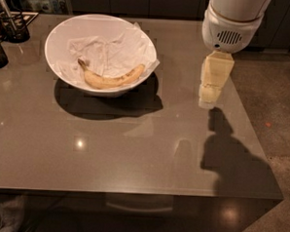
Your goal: Pick banana from white bowl
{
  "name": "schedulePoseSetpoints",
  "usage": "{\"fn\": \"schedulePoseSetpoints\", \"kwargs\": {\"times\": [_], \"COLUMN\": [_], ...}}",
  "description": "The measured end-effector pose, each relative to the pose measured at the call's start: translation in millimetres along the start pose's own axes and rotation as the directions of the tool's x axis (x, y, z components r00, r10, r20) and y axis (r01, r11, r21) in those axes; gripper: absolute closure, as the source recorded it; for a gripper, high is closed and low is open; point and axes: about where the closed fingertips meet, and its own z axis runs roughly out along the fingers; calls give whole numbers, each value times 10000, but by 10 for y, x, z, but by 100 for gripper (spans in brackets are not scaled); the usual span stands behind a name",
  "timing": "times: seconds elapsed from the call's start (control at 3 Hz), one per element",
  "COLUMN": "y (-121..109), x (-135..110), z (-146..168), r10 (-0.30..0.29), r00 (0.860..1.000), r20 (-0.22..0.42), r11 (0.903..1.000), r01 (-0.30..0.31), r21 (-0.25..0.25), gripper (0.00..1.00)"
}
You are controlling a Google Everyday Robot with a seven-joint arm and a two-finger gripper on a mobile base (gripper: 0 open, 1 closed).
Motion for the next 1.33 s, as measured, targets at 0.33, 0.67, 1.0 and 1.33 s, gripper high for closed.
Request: {"fn": "schedulePoseSetpoints", "kwargs": {"times": [0.33, 0.67, 1.0, 1.33], "y": [-154, -286, -296, -319], "x": [-431, -852, -903, -969], "z": [-54, -48, -55, -9], "r10": [-855, -1744, -1784, -1725], "r00": [9940, 9809, 9793, 9755], "r20": [677, 863, 952, 1367], "r11": [9950, 9834, 9823, 9842], "r01": [817, 1690, 1718, 1652], "r21": [574, 661, 744, 633], "gripper": [0, 0, 0, 0]}}
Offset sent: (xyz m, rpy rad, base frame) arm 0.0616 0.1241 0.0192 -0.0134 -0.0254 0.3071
